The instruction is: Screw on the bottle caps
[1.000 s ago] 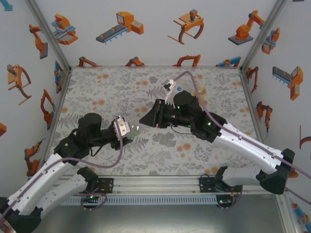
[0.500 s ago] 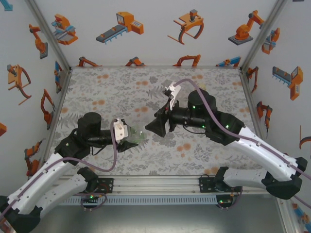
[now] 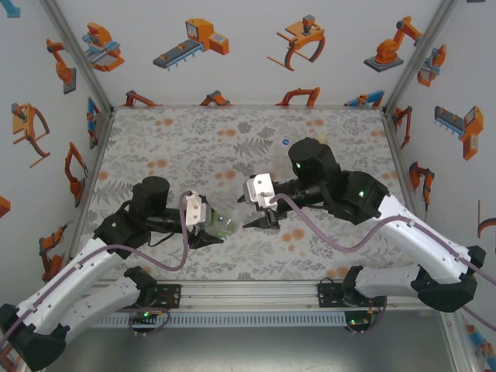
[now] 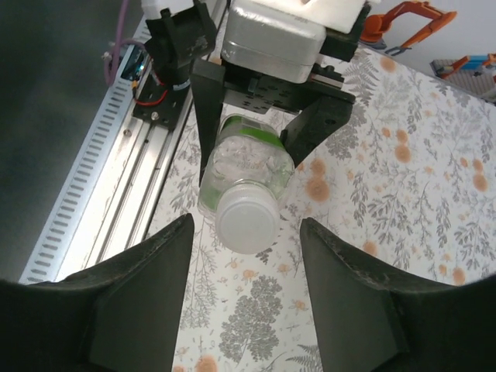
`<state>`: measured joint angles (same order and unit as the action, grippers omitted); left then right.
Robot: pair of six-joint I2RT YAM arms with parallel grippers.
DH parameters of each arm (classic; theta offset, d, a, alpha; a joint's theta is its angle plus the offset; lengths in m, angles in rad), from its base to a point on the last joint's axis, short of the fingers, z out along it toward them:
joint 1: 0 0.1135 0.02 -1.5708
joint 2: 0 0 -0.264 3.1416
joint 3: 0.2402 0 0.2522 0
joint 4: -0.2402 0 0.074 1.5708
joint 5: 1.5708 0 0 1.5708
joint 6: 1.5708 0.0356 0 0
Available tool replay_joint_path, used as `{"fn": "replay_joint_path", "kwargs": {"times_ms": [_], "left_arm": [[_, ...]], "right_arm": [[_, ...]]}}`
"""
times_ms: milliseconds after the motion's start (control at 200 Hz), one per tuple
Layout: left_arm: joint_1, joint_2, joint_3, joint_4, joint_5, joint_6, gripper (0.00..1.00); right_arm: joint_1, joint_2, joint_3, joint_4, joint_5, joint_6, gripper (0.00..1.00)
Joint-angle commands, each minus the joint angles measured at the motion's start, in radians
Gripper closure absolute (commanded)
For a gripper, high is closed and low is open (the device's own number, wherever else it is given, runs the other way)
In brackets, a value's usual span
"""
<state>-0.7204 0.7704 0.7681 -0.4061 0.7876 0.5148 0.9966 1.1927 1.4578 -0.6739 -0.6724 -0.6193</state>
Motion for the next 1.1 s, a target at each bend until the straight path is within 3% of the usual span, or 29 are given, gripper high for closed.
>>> {"fn": "replay_joint_path", "kwargs": {"times_ms": [0,320,481,831,911,986,1096], "left_arm": [[-0.004,-0.003,0.034,-0.012,0.044,0.025,1.00],[-0.004,0.003,0.037,-0.015,0.043,0.021,1.00],[-0.004,-0.005,0.037,-0.014,0.012,0.020,1.00],[-0.004,-0.061,0.011,0.034,-0.257,-0.008,1.00],[-0.004,-0.076,0.002,0.045,-0.302,-0.012,1.00],[-0.005,-0.083,-0.001,0.047,-0.340,-0.015,1.00],[-0.003,-0.091,-0.004,0.050,-0.369,-0.014,1.00]], "right_arm": [[0.006,0.008,0.024,-0.013,-0.038,-0.074,0.50],[0.009,0.014,0.019,-0.001,-0.057,-0.054,0.63],[0.011,0.010,-0.017,0.054,-0.017,0.063,0.73],[0.017,-0.002,-0.192,0.423,0.327,0.944,1.00],[0.020,0.009,-0.237,0.512,0.409,1.239,1.00],[0.020,0.051,-0.210,0.483,0.439,1.496,1.00],[0.046,0.084,-0.135,0.390,0.497,1.562,1.00]]}}
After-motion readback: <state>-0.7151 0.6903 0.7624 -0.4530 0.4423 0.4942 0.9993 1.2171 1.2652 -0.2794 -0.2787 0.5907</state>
